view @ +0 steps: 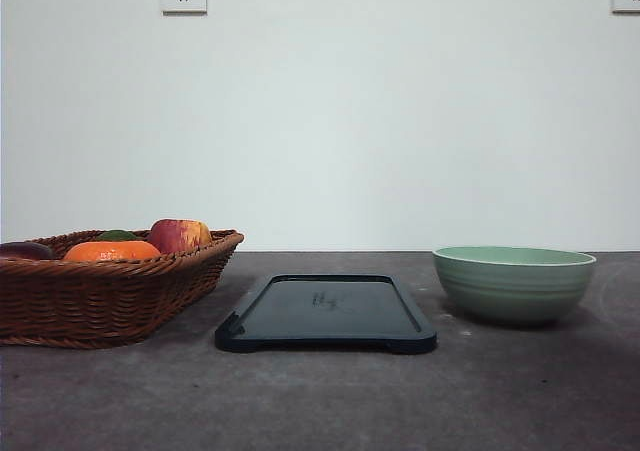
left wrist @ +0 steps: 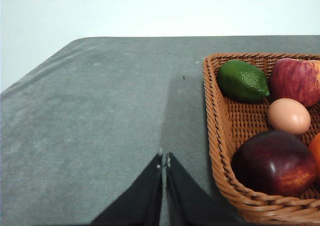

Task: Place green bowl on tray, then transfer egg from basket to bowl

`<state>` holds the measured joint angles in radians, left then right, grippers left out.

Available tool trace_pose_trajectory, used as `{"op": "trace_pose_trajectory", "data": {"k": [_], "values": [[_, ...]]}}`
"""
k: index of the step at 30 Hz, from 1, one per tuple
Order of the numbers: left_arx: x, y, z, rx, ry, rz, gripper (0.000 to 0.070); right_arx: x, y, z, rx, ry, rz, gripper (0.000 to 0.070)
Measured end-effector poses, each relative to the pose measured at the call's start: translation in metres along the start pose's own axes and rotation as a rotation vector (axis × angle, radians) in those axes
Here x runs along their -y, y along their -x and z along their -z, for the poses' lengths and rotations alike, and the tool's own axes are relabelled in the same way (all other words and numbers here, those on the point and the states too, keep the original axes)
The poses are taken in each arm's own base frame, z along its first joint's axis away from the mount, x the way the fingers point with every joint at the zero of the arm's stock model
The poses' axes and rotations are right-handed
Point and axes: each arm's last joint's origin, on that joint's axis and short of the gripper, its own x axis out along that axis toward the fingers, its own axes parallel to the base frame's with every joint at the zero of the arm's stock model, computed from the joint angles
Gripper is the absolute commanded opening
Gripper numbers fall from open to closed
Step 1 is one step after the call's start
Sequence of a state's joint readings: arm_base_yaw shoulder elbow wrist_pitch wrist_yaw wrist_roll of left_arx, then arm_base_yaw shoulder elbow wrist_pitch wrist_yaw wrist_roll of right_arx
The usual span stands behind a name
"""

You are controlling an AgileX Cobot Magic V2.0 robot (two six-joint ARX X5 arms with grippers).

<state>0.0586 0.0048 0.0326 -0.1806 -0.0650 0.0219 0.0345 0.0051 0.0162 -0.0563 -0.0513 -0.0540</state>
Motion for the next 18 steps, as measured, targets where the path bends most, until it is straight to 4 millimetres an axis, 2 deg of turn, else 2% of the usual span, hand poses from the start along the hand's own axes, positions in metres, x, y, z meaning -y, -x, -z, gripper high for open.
{"op": "trace_pose_trajectory", "data": {"k": [4,8,11,15,18], "values": [[0.000,0.000,0.000,0.000,0.112,0.000,0.0000,0.000,0.000,0.000,0.000,-0.029,0.000,0.0012],[0.000,0.000,0.000,0.001,0.313,0.000,0.0000,0.000,0.000,0.000,-0.002,-0.125,0.001,0.0010],[0.000,0.000,-0.001,0.009,0.487,0.013,0.0000,0.000,0.000,0.000,-0.002,-0.254,0.003,0.0009],[0.002,0.001,-0.013,0.101,0.704,0.137,0.0000,0.000,0.000,-0.002,0.023,-0.474,-0.001,0.0009],[0.003,0.003,-0.024,0.199,0.769,0.203,0.0000,0.000,0.000,-0.009,0.095,-0.574,-0.023,0.0008]]}}
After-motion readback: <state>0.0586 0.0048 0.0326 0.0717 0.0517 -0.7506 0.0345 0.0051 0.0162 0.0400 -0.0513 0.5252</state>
